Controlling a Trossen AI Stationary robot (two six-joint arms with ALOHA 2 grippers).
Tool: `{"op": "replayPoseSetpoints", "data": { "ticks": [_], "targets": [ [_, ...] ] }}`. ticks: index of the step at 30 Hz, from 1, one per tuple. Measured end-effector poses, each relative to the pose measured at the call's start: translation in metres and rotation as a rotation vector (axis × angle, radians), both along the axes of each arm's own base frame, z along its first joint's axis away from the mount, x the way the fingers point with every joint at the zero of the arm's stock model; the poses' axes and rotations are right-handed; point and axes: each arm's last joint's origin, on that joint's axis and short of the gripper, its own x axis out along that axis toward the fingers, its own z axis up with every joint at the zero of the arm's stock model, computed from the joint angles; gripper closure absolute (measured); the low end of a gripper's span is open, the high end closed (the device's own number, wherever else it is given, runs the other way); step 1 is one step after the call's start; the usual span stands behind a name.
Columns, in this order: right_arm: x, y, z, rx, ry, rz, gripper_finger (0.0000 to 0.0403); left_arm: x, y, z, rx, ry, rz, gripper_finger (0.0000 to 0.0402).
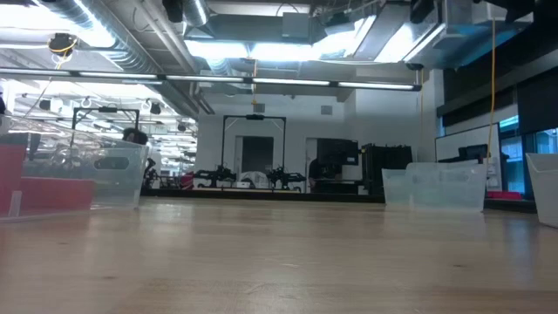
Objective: Sort & place blocks by color
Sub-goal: Put the light blue block into the top transparent bin
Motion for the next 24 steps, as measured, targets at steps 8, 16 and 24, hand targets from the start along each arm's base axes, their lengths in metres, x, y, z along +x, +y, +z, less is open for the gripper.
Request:
{"op": "replayPoseSetpoints", "data": {
  "ticks": [8,16,24],
  "targets": [
    [0.0004,0.0009,-0.0001,-0.085,-0.018,-0.012,0.0245,0.0,0.0002,-0.0001,0.03,0.003,0.013,0.0192],
    [0.0004,0.0009,0.0,-0.083,-0.019,-0.012,0.0245,0.0001,0.0001,-0.0003,0.034,0.005,0.01,0.0192],
    [-0.0004,0.0011,0.0031,-0.091,-0.051,-0.013,0.0245,0.0001,-0.0007,-0.0003,0.04,0.005,-0.015,0.0192]
  ]
}}
